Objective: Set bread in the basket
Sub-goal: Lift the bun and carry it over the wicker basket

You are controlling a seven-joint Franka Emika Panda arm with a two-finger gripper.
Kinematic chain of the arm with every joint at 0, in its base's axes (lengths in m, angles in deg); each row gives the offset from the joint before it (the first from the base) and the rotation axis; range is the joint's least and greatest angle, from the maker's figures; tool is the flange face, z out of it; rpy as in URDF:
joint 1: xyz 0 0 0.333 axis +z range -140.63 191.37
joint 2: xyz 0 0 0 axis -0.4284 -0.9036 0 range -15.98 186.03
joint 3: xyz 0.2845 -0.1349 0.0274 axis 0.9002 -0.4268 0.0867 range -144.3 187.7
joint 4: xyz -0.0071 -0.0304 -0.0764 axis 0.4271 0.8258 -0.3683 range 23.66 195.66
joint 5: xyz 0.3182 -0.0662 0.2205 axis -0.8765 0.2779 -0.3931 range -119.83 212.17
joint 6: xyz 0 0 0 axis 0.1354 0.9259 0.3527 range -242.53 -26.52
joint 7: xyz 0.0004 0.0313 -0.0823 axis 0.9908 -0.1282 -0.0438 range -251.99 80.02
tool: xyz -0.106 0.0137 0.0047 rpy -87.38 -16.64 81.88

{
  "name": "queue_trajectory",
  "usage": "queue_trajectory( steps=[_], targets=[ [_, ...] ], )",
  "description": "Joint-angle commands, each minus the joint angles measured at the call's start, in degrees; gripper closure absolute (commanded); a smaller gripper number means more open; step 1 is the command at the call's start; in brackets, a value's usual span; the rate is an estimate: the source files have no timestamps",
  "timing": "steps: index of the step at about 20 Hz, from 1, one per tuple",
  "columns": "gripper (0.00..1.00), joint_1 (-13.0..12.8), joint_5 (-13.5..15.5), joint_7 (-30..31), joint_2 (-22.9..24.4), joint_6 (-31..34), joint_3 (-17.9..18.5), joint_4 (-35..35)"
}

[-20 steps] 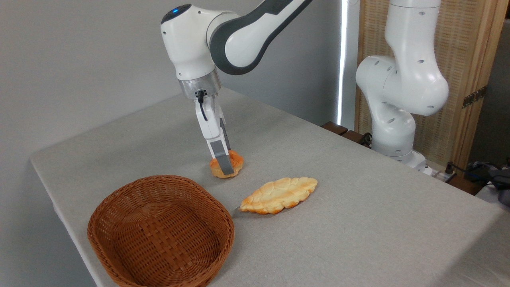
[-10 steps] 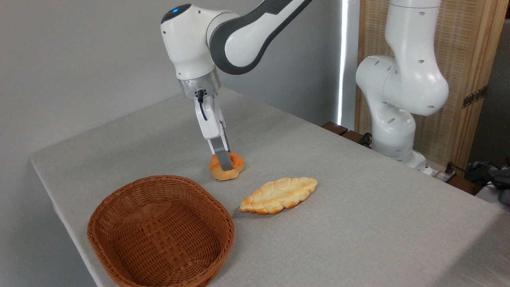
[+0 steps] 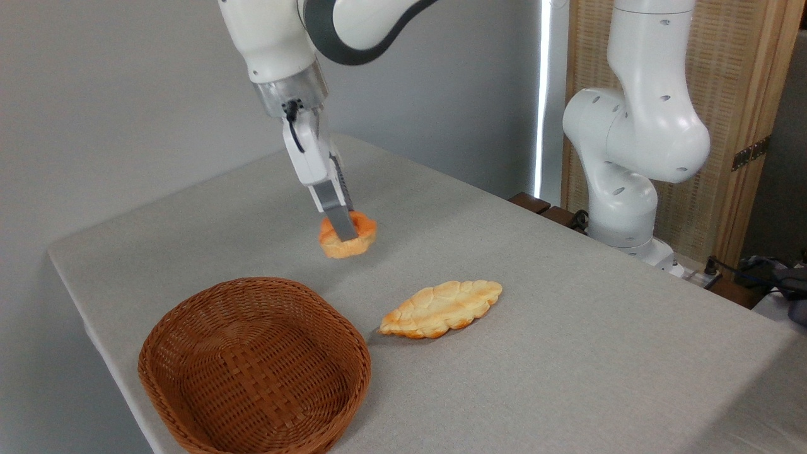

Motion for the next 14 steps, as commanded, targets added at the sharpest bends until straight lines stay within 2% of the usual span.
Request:
queue_trajectory(
  steps=[1,3,6,10,12,14],
  targets=[
    [0.48,-0.1,5.4,1.1,-4.0,1.3,5.1,-9.4],
    [0.48,-0.1,6.7,1.3,-6.2,-0.1,7.8,-13.5],
    [0.48,0.0,8.2,2.8,-8.3,-8.2,9.9,-14.7],
    [0.48,0.1,8.4,5.3,-12.0,-16.7,11.0,-14.7],
    [0.48,0.2,8.4,5.6,-14.6,-23.4,10.9,-14.7],
    [0.48,0.2,8.0,5.2,-16.4,-26.8,10.9,-14.6]
  ],
)
